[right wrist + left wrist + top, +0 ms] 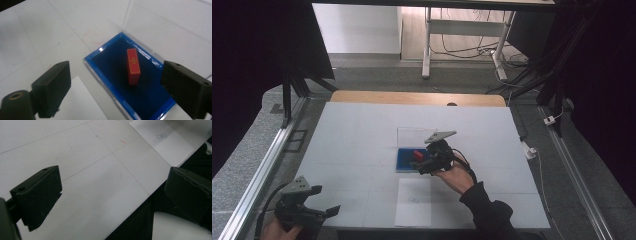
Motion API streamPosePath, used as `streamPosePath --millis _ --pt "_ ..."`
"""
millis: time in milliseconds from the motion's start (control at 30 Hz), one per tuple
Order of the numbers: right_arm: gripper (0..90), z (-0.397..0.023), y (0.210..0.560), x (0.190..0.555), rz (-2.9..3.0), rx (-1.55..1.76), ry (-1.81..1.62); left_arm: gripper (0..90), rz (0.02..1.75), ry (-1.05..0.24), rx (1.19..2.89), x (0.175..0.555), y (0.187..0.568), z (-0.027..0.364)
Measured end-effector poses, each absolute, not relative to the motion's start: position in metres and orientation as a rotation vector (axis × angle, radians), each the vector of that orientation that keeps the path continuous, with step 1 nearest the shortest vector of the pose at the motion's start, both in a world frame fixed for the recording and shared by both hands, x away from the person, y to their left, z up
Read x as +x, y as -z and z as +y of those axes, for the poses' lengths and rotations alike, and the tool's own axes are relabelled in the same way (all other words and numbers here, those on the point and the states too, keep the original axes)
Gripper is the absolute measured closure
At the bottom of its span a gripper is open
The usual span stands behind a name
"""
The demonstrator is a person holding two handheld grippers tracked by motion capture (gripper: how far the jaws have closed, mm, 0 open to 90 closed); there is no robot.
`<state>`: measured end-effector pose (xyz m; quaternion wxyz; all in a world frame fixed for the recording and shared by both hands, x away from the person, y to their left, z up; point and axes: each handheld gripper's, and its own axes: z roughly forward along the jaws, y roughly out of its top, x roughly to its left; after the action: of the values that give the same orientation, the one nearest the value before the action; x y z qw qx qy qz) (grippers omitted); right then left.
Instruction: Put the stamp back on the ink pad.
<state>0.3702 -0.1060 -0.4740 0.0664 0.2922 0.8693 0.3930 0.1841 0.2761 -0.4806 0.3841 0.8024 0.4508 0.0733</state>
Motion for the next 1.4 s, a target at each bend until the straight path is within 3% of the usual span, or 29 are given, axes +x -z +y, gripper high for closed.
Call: streamPosePath --millis 700,1400 --pt "0.0 -0.13 0.463 0.348 2.626 0.86 -1.209 1.3 1.152 -0.179 2.038 0.185 0.481 0.276" --pt "0.0 -0.168 0.453 0.316 2.55 0.866 -1.153 1.3 1.152 -0.181 2.041 0.185 0.481 0.276"
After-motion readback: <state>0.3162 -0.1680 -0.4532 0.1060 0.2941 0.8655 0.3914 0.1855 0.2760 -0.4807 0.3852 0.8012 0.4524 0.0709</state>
